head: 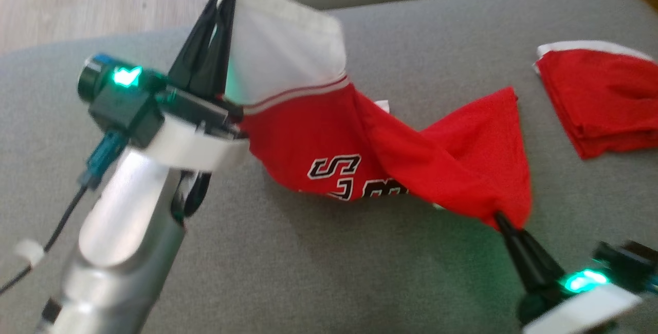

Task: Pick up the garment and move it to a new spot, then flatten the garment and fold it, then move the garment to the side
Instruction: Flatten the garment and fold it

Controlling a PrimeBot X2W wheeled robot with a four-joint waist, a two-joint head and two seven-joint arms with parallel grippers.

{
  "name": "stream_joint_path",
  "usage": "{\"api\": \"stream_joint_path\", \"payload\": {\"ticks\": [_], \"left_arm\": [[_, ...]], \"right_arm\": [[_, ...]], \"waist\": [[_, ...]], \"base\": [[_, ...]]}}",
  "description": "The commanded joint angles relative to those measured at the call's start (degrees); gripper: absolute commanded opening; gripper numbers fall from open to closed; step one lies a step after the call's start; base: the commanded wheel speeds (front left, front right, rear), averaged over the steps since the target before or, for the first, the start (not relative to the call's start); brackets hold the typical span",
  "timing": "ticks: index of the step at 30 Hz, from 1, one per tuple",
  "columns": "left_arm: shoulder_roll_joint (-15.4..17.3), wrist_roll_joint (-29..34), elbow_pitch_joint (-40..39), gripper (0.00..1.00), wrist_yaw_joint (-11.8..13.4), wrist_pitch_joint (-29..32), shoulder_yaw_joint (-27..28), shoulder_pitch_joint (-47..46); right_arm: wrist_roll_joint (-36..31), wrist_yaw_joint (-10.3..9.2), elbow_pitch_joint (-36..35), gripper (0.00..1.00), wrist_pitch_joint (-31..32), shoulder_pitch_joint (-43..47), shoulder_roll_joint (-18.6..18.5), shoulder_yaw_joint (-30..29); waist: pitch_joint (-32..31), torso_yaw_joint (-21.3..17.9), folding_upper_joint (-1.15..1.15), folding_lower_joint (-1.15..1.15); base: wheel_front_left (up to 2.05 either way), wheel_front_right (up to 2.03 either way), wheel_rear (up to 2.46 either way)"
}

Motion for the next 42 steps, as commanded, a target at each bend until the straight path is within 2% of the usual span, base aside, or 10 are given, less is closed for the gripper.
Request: {"api": "stream_joint_path", "payload": {"ticks": [1,5,9,18,19,20,21,25,31,42], "left_arm": [[2.2,-0.1,-3.1,0.00,0.0,-0.2,3.1,-0.5],[2.9,-1.0,-7.4,0.00,0.4,0.7,3.4,2.0],[2.8,-1.4,-10.2,0.00,0.4,2.5,2.5,2.3],[0.3,-2.1,-7.4,0.00,-0.8,4.1,-1.3,0.8],[0.2,-2.0,-6.8,0.00,-0.9,4.1,-1.6,0.6],[0.1,-2.0,-6.3,0.00,-1.0,4.0,-1.8,0.4],[0.0,-2.1,-5.8,0.00,-1.0,3.8,-1.8,0.2],[-0.4,-2.0,-4.0,0.00,-1.2,2.9,-2.0,-0.7],[-0.8,-2.0,-2.0,0.00,-1.1,1.5,-1.7,-0.9],[-0.6,-1.6,-0.8,0.00,-1.3,0.5,-1.5,-1.5]], "right_arm": [[1.6,-0.04,-5.8,0.00,0.9,3.1,-3.1,-1.4],[5.2,-0.04,-18.7,0.00,5.8,11.3,-6.1,-10.8],[7.4,-0.04,-21.8,0.00,11.1,12.7,-4.4,-17.2],[10.0,-0.04,0.8,0.00,18.3,-6.1,6.3,-18.2],[10.0,-0.04,3.5,0.18,17.9,-8.5,7.3,-18.1],[10.0,-0.04,5.7,0.65,16.9,-10.9,8.1,-18.0],[10.4,-0.04,7.7,1.00,15.2,-13.1,9.1,-18.6],[11.3,-0.04,10.9,1.00,7.2,-18.9,9.9,-18.3],[11.0,-0.04,12.4,1.00,3.2,-17.4,5.2,-12.4],[-4.4,-0.04,16.9,1.00,0.2,-15.8,-5.6,-5.6]], "waist": [[-2.0,-0.7,0.00,0.00],[-3.2,-0.6,0.00,0.00],[-2.7,0.1,0.00,0.00],[-0.4,2.6,0.00,0.00],[-0.1,2.8,0.00,0.00],[0.2,2.9,0.00,0.00],[0.5,3.0,0.00,0.00],[1.5,3.4,0.00,0.00],[2.0,3.2,0.00,0.00],[4.0,3.3,0.00,0.00]], "base": [[0.00,0.00,0.00],[0.00,0.00,0.00],[0.00,0.00,0.00],[0.00,0.00,0.00],[0.00,0.00,0.00],[0.00,0.00,0.00],[0.00,0.00,0.00],[0.00,0.00,0.00],[0.00,0.00,0.00],[0.00,0.00,0.00]]}}
